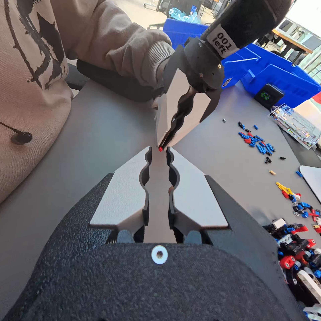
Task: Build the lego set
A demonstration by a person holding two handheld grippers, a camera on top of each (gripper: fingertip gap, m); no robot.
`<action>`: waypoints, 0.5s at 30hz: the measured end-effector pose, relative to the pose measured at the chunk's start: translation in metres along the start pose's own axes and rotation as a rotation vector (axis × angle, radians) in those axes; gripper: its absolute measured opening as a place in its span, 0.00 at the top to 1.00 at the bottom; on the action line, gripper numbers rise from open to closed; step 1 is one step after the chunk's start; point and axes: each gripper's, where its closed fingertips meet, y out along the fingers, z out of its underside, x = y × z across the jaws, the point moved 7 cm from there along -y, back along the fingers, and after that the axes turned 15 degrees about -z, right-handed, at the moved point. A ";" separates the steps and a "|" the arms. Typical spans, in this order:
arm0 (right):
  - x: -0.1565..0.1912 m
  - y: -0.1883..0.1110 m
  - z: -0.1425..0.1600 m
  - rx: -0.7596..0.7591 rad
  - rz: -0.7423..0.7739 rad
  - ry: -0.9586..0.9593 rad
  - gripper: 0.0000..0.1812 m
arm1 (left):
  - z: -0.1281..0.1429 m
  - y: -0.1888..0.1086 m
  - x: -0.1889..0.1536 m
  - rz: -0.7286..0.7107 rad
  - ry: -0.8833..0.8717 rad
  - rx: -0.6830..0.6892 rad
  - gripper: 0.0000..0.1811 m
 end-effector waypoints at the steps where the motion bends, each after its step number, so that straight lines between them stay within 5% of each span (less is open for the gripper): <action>1: 0.001 0.001 0.000 0.009 0.003 -0.016 0.92 | -0.001 -0.001 0.000 0.020 -0.022 -0.012 0.99; 15: -0.006 -0.002 -0.004 -0.038 0.098 -0.051 0.99 | -0.008 -0.006 0.008 0.147 -0.322 -0.126 0.99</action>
